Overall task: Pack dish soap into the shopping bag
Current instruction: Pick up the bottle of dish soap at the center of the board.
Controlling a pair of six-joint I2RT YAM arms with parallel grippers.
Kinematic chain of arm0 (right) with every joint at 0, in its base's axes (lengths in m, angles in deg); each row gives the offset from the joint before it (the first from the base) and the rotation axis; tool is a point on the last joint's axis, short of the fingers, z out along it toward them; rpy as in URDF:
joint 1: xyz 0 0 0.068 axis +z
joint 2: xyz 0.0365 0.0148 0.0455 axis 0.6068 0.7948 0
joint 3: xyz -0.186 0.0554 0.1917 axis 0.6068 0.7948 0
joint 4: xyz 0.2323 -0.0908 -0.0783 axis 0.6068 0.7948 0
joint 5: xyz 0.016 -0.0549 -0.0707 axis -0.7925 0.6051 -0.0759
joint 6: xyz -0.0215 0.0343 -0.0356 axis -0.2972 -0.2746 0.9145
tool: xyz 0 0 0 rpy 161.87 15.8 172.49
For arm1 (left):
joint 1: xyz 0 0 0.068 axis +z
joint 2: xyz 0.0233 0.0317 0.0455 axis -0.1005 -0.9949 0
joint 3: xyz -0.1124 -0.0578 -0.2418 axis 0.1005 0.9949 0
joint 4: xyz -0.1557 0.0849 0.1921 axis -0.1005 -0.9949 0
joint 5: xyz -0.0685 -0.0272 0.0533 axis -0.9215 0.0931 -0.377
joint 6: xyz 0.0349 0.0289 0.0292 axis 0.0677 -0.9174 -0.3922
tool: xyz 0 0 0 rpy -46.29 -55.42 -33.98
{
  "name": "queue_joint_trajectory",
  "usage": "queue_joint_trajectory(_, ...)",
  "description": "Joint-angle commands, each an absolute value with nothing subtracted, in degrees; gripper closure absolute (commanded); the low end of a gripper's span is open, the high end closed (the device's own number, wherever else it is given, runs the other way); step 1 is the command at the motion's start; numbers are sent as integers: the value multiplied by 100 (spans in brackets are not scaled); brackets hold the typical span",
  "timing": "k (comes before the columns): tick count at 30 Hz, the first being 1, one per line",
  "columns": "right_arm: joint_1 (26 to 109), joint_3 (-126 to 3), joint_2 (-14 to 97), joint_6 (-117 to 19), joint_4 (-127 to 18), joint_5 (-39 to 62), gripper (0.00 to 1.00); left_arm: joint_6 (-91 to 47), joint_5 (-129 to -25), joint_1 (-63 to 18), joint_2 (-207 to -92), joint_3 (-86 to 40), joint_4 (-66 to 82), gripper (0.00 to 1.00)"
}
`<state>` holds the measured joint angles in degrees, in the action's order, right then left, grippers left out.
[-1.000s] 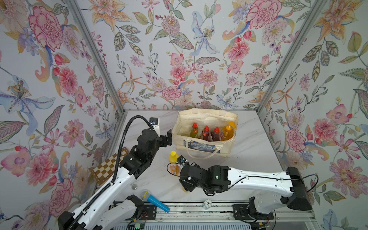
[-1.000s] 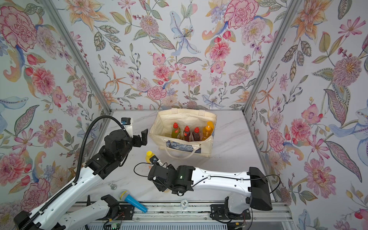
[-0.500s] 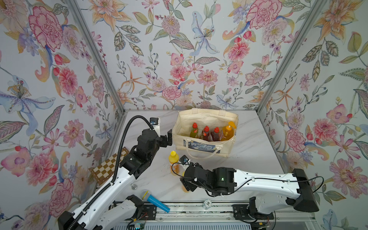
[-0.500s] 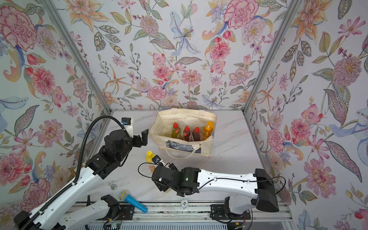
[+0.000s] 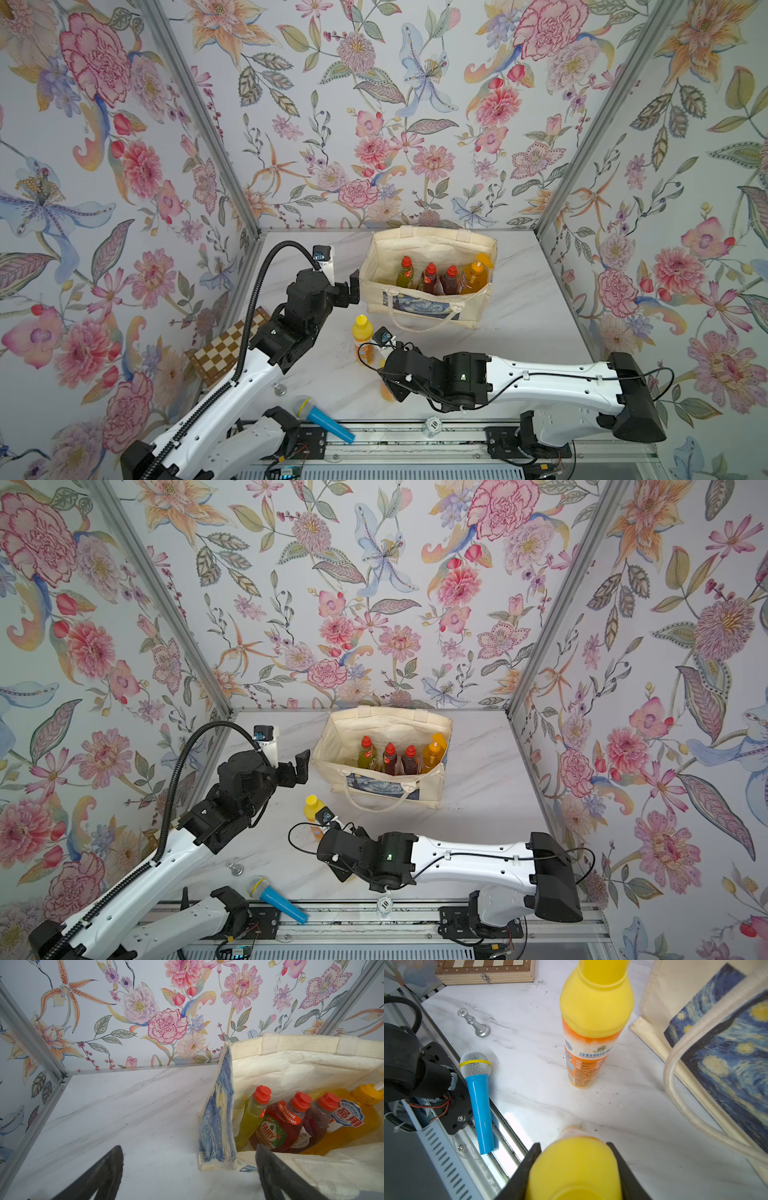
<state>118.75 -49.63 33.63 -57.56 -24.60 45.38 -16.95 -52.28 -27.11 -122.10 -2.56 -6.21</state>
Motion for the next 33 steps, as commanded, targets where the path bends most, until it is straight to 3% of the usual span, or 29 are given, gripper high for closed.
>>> queue_joint_trajectory(1, 11887, -4922, 3133, -5631, -2507, 4755, 70, -1603, -5523, -2645, -12214, -396, -663, 3)
queue_joint_trajectory(12, 11747, -6144, 2497, -4968, -1825, 5128, 92, -1648, -6253, -2625, -12465, -727, -806, 15)
queue_joint_trajectory(22, 10941, -8361, 2637, -4297, -860, 4638, 92, -1806, -6539, -2604, -12948, -936, -852, 28)
queue_joint_trajectory(33, 9621, -10880, 3680, -3553, -133, 3835, 93, -1959, -6540, -2581, -13402, -1136, -805, 38)
